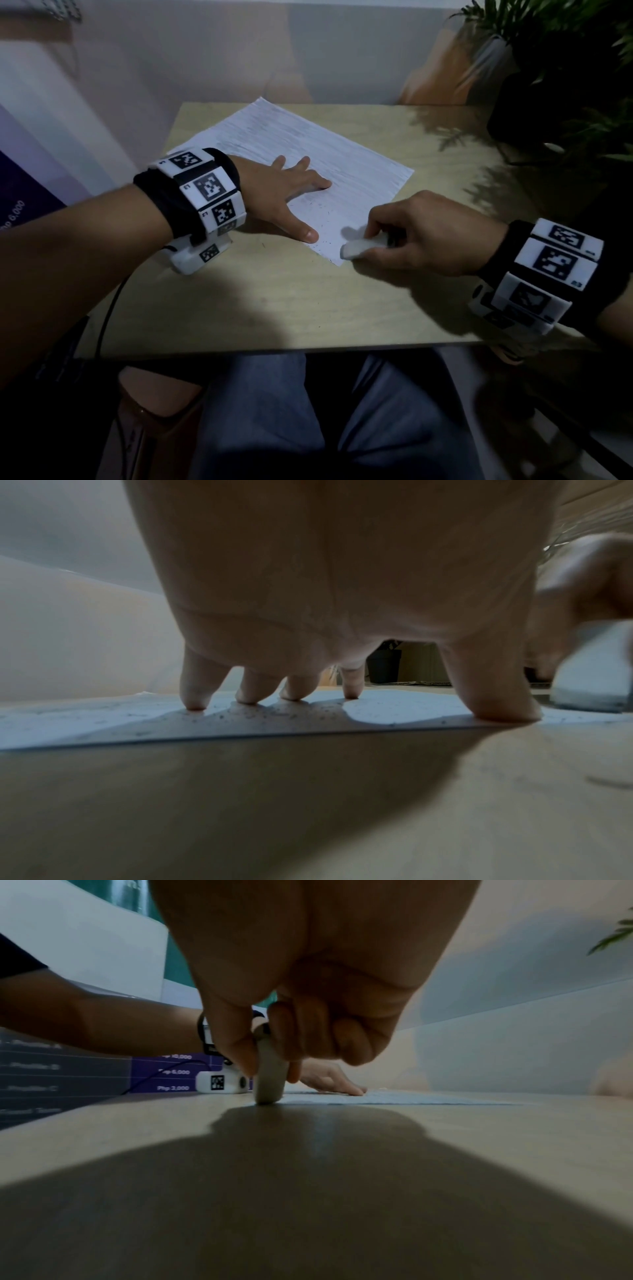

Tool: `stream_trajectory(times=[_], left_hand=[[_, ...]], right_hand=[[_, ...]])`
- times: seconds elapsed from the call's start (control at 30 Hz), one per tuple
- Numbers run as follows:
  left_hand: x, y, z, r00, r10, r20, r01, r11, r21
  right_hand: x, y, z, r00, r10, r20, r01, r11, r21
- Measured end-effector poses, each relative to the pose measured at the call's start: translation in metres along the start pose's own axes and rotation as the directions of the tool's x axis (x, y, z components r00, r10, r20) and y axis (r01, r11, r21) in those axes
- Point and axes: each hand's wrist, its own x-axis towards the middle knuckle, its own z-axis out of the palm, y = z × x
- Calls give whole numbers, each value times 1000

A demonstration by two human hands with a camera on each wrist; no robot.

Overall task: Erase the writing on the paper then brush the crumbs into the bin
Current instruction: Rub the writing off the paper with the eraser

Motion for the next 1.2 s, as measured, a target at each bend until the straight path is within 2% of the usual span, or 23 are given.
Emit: stream_trajectory(times=[0.07, 0.13, 0.27, 0.33, 0.43, 0.57, 0.63, 0.73, 0.83, 0.9, 1.03, 1.1, 1.2], left_hand=[[0, -1, 0, 1000, 0, -3, 0, 1000, -3], [0, -1, 1, 1000, 0, -3, -1, 1000, -4], [0, 0, 0, 1000, 2, -1, -2, 1000, -1], [0, 0, -1, 1000, 0, -3, 0, 1000, -2], [0, -1, 0, 1000, -1, -6, 1, 1000, -4], [1, 0, -1, 1000, 3, -4, -3, 1000, -8], [1, 0, -1, 1000, 4, -5, -4, 1000, -6], [2, -2, 0, 1000, 5, -8, -5, 1000, -9], [2, -2, 0, 1000, 1, -4, -1, 1000, -8], [2, 0, 0, 1000, -1, -5, 1, 1000, -11], [1, 0, 1, 1000, 3, -9, -3, 1000, -6], [1, -2, 0, 1000, 2, -6, -2, 1000, -1], [1, -1, 0, 1000, -2, -1, 2, 1000, -3]], right_hand=[[3, 6, -1, 994, 58, -88, -66, 994, -89], [3, 6, -1, 990, 57, -131, -74, 988, -133], [-3, -5, -1, 1000, -10, 21, 10, 1000, 12], [-1, 0, -1, 999, 31, -15, -31, 1000, -3], [2, 6, -1, 989, 82, -122, -96, 989, -114], [-2, -2, 2, 1000, 5, -5, -5, 1000, -18], [-1, 1, -1, 998, 50, -36, -51, 999, -5], [2, 8, -3, 986, 95, -137, -109, 989, -98], [-2, 0, 0, 1000, 12, -29, -13, 999, -37], [-2, 1, 1, 1000, 27, -3, -27, 1000, -7], [3, 14, -1, 971, 135, -199, -164, 977, -134], [3, 9, 0, 978, 80, -191, -99, 991, -93], [3, -4, 6, 998, -32, -50, 30, 999, -30]])
